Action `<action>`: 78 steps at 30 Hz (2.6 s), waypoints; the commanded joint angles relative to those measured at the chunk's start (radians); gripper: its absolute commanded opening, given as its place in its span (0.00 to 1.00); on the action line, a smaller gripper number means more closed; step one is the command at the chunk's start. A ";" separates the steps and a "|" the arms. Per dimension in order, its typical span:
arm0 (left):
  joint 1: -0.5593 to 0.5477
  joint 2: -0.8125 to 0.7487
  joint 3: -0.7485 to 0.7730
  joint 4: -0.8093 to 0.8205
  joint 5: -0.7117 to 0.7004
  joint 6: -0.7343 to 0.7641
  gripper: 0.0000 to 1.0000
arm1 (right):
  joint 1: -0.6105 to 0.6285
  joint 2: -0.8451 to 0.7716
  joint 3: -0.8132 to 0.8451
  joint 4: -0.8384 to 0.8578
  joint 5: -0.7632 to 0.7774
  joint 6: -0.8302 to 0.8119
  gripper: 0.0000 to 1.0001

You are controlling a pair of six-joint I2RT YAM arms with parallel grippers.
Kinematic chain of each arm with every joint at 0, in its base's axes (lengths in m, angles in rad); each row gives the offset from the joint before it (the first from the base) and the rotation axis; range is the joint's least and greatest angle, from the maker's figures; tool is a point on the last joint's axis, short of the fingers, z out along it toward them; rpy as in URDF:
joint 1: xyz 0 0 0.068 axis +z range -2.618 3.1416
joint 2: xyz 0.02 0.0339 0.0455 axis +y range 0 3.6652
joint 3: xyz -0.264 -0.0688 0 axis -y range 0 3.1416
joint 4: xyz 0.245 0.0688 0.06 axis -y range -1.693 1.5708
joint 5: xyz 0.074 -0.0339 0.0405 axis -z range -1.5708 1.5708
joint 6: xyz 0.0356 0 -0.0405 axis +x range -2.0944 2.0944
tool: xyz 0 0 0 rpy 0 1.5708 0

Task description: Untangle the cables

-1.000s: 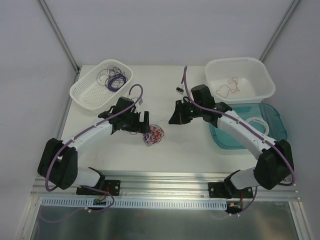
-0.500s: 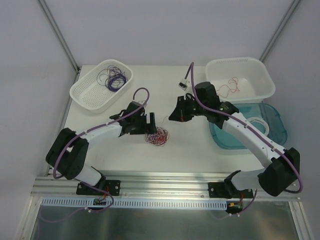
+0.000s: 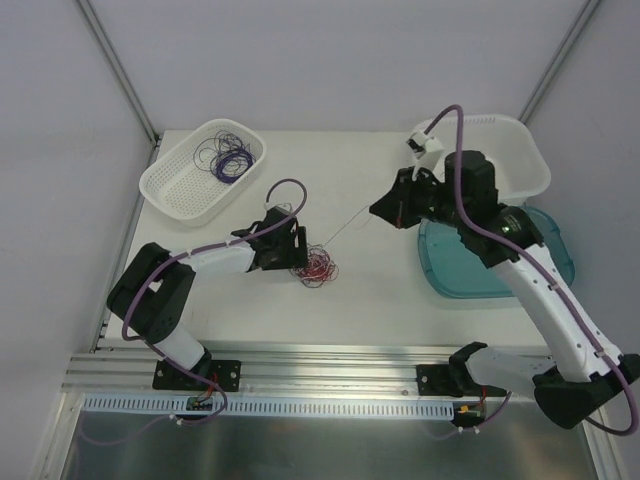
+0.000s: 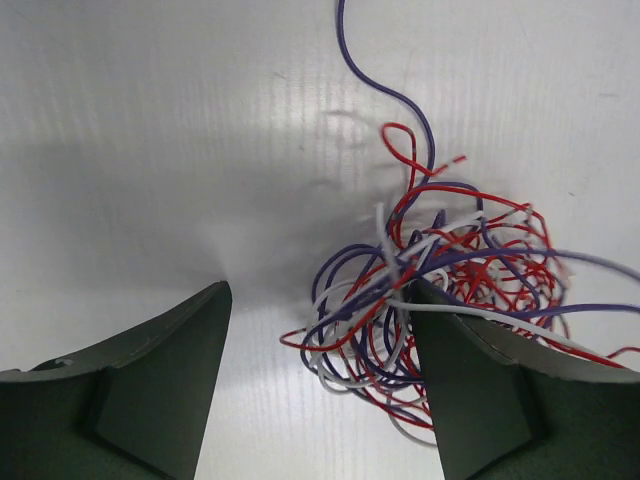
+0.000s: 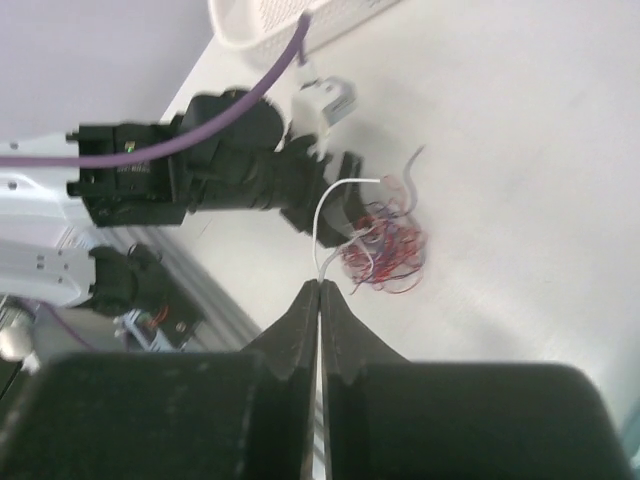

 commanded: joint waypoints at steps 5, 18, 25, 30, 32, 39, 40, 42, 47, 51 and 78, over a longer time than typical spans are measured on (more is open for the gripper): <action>0.017 -0.012 0.051 -0.122 -0.200 0.048 0.72 | -0.138 -0.134 0.240 -0.116 0.128 -0.090 0.01; 0.135 -0.037 0.075 -0.234 -0.272 0.101 0.75 | -0.218 -0.188 0.334 -0.190 0.307 -0.140 0.01; 0.176 -0.021 0.117 -0.291 -0.330 0.147 0.79 | -0.230 -0.203 0.399 -0.193 0.435 -0.152 0.01; 0.212 0.011 0.158 -0.324 -0.359 0.186 0.79 | -0.232 -0.216 0.428 -0.185 0.475 -0.176 0.01; 0.233 0.016 0.173 -0.337 -0.364 0.198 0.77 | -0.230 -0.211 0.431 -0.194 0.440 -0.182 0.01; 0.273 0.037 0.193 -0.358 -0.442 0.272 0.72 | -0.232 -0.213 0.409 -0.224 0.452 -0.192 0.01; 0.285 0.048 0.193 -0.367 -0.456 0.278 0.71 | -0.232 -0.214 0.415 -0.225 0.471 -0.202 0.01; 0.328 0.051 0.196 -0.389 -0.474 0.276 0.68 | -0.232 -0.213 0.440 -0.237 0.507 -0.215 0.01; 0.400 0.060 0.215 -0.410 -0.456 0.279 0.65 | -0.232 -0.222 0.469 -0.253 0.588 -0.250 0.01; 0.446 0.078 0.219 -0.421 -0.444 0.287 0.65 | -0.230 -0.220 0.536 -0.262 0.617 -0.276 0.01; 0.444 -0.092 0.203 -0.436 0.021 0.259 0.64 | -0.230 -0.283 0.278 -0.089 0.823 -0.385 0.01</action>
